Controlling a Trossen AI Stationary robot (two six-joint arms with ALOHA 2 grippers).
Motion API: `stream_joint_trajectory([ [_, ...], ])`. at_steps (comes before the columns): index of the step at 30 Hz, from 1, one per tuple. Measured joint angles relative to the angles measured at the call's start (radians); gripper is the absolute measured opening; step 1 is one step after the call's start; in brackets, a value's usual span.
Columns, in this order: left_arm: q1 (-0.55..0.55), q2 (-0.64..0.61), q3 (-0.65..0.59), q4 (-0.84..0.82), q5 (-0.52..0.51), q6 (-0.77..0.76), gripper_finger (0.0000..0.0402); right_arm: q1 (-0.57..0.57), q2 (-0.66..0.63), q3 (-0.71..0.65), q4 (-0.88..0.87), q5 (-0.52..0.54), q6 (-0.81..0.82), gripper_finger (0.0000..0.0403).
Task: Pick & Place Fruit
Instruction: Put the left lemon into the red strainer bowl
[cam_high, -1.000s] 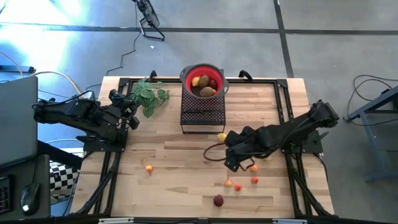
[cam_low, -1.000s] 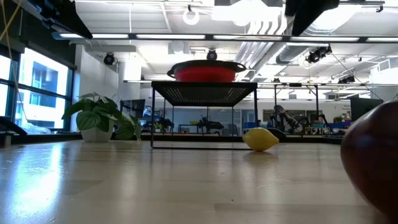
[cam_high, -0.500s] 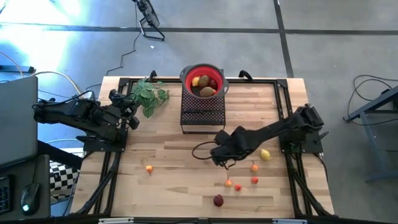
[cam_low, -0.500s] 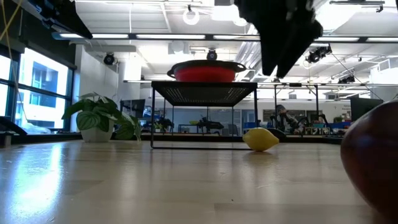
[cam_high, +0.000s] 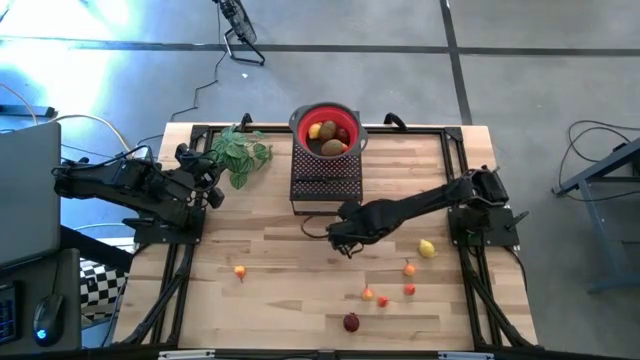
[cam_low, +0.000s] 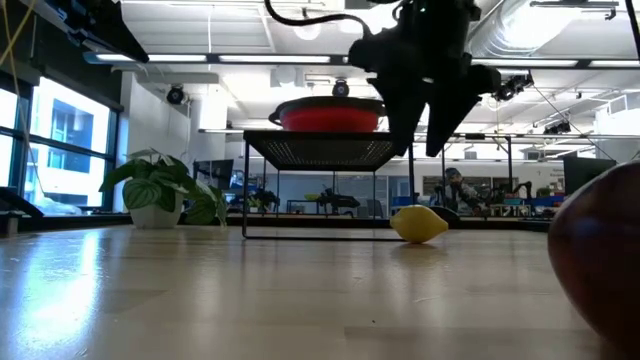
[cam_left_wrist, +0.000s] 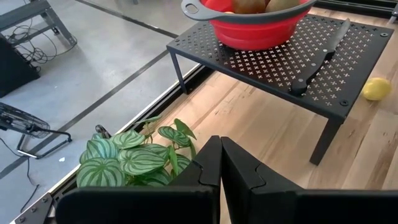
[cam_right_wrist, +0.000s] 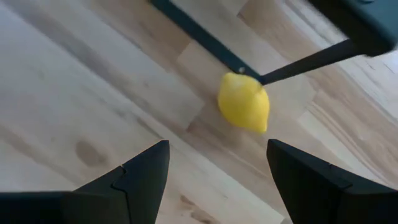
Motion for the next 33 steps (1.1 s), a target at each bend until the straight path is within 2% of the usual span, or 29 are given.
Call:
stream_joint_trajectory([
  [5,0.000,0.000,0.000,0.000,0.000,0.000,0.0000,-0.016,0.009,0.000,0.012,0.000,0.063,0.0263],
  [17,0.000,0.000,0.000,0.000,0.000,0.000,0.0000,-0.012,0.122,0.000,0.018,0.026,0.049,0.0263],
  [25,0.000,0.000,0.000,0.000,0.000,0.000,0.0000,-0.020,0.131,0.000,0.012,0.123,0.063,0.0263],
  [33,0.000,0.000,0.000,0.000,0.000,0.000,0.0000,-0.006,0.130,0.000,-0.011,0.072,0.023,0.0263],
])
